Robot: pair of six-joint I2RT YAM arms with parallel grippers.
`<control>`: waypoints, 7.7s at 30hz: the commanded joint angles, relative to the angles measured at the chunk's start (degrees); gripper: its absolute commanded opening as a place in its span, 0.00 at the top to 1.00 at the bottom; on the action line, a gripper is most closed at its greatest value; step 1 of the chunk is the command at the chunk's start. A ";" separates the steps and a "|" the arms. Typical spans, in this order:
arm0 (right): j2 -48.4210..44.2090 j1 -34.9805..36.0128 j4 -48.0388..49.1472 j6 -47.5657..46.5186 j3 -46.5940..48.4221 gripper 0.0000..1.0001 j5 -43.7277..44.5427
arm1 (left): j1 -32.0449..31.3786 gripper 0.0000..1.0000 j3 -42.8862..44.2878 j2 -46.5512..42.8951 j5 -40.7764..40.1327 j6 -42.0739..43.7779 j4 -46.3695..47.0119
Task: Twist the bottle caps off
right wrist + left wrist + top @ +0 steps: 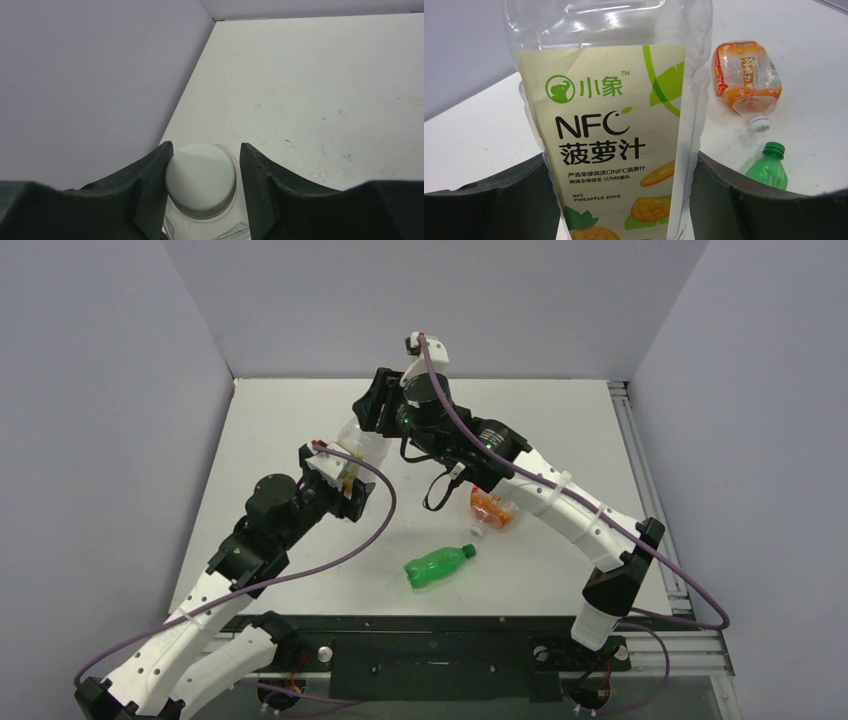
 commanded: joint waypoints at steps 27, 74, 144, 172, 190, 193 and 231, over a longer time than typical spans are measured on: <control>-3.20 -0.77 2.06 -0.66 -0.33 0.41 -0.94 | -0.15 1.00 0.55 1.17 -1.65 -1.12 5.55; -16.22 -6.33 10.73 -16.41 -19.65 1.00 -35.09 | 1.05 1.00 0.67 -2.51 19.47 -9.71 9.48; -0.11 4.78 -8.87 -10.41 13.60 0.18 10.20 | -0.79 1.00 -1.56 -1.45 3.49 2.98 12.24; -2.44 3.04 -6.75 -8.71 8.71 0.47 6.41 | -0.81 1.00 -0.84 -0.64 1.80 1.38 11.12; -9.66 0.15 -0.38 -14.16 -2.70 0.96 -10.46 | 0.89 1.00 0.81 -2.02 13.46 -9.48 11.08; -15.60 -1.86 5.59 -16.99 -9.72 0.96 -21.78 | 0.95 1.00 1.71 -1.96 20.85 -11.59 11.03; -19.60 -20.34 -4.41 -15.88 -21.02 0.95 -12.32 | 25.49 1.00 -0.42 1.17 46.21 -25.51 15.02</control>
